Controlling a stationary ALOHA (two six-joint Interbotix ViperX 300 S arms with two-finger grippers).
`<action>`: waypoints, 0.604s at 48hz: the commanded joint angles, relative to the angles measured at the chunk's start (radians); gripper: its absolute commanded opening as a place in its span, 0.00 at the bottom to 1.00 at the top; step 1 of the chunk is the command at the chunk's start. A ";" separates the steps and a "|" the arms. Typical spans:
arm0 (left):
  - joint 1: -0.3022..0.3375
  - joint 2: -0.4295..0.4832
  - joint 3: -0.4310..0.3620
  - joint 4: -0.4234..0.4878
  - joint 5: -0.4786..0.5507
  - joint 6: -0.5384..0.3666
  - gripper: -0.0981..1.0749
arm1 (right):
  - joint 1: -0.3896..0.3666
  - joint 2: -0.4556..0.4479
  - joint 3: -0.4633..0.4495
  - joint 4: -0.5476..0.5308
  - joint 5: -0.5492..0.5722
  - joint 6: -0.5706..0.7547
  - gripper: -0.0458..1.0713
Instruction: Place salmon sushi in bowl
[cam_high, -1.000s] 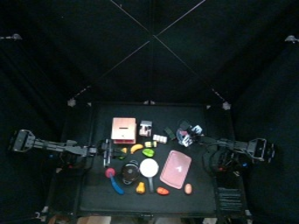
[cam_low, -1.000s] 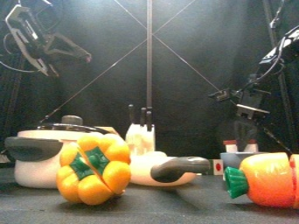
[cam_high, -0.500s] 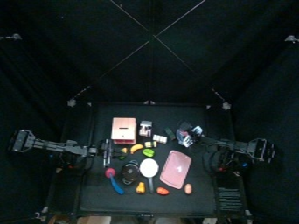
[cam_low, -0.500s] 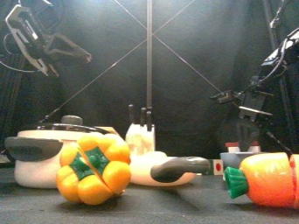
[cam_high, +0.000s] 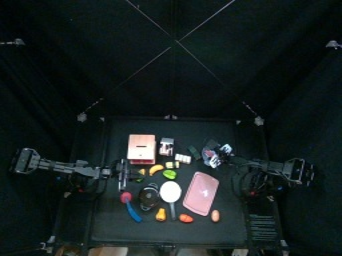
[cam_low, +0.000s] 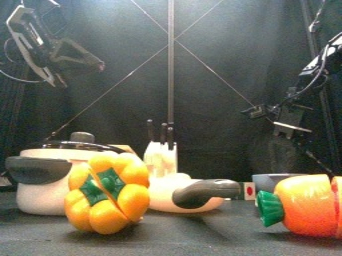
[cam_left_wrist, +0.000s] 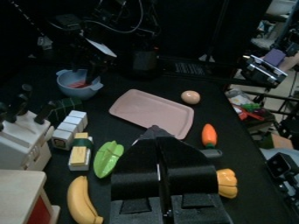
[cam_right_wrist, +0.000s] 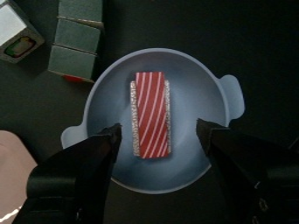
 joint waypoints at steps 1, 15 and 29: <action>0.002 0.000 -0.031 0.002 -0.011 -0.002 0.05 | -0.005 -0.012 -0.008 -0.002 -0.006 0.002 0.92; 0.002 0.000 -0.032 0.002 -0.011 -0.002 0.05 | 0.003 -0.012 -0.006 0.002 -0.011 0.002 0.92; 0.002 0.000 -0.034 0.002 -0.011 -0.002 0.05 | 0.008 -0.012 -0.003 0.000 -0.011 0.002 0.92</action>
